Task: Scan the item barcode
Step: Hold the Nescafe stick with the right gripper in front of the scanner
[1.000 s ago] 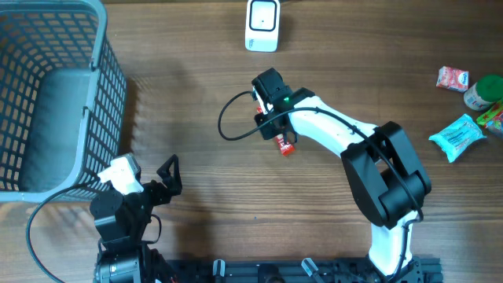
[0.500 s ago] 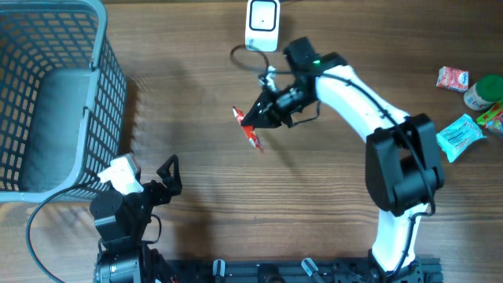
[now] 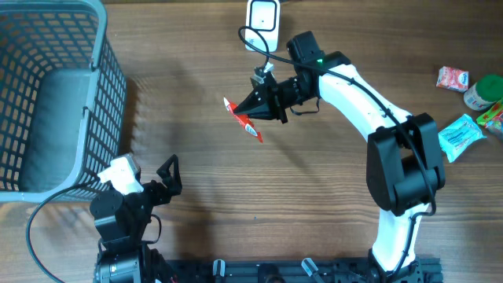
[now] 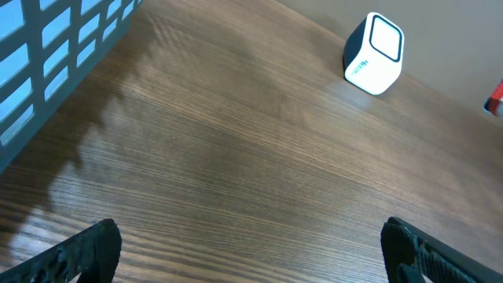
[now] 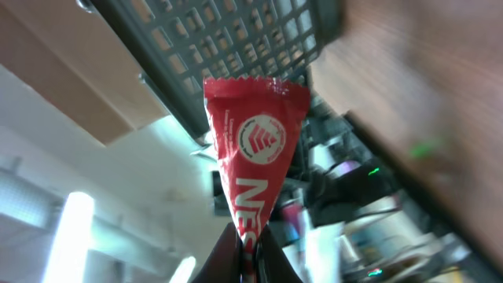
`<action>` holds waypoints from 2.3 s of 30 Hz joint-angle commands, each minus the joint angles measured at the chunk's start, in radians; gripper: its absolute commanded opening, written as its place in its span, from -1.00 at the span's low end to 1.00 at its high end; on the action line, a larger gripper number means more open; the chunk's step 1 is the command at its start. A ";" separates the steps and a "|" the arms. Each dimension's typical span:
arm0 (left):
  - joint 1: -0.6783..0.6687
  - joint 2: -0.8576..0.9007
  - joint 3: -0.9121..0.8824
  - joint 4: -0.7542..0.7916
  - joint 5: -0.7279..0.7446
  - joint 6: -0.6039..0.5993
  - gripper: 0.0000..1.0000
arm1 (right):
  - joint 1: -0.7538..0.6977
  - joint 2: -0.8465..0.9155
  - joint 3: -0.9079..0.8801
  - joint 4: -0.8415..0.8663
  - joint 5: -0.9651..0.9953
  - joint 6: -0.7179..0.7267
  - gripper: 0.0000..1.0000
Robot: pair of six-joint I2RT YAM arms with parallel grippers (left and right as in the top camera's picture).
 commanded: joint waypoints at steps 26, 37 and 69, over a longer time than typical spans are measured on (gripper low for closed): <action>-0.003 -0.004 -0.008 0.002 -0.005 0.005 1.00 | 0.111 0.037 0.213 0.729 1.236 -0.645 -0.91; -0.003 -0.004 -0.008 0.002 -0.005 0.005 1.00 | 0.027 0.428 0.692 0.702 1.315 -0.821 -0.91; -0.003 -0.004 -0.008 0.002 -0.005 0.005 1.00 | -0.017 0.582 0.984 0.624 1.405 -0.758 -0.91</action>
